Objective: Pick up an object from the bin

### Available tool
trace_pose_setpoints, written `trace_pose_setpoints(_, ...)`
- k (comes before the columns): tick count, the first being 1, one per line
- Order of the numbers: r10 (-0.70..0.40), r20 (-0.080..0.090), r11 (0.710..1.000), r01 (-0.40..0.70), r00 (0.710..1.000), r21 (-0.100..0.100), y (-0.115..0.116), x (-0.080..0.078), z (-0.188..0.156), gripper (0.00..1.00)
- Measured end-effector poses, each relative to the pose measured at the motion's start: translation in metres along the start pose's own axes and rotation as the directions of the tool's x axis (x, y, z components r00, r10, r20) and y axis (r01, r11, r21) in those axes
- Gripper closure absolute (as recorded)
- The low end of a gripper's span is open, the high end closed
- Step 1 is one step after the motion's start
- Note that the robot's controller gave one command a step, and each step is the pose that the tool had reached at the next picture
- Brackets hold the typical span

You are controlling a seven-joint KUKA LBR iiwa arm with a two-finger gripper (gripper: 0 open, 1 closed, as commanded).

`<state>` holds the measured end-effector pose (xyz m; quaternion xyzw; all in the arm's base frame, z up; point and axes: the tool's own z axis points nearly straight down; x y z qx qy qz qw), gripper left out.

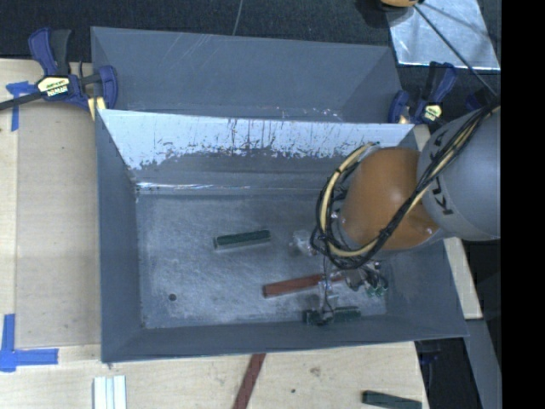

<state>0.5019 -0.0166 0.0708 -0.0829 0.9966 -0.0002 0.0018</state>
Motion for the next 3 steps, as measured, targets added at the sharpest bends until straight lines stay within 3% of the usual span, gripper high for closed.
trace_pose_setpoints(1,-0.001,0.0,1.0,0.001,1.0,0.0,0.0,0.0,0.0,1.0)
trace_pose_setpoints(2,-0.002,0.0,1.0,0.002,1.0,0.0,0.0,0.0,0.0,1.0)
trace_pose_setpoints(3,-0.022,0.0,1.0,0.022,1.0,0.0,-0.001,0.006,-0.21,1.0)
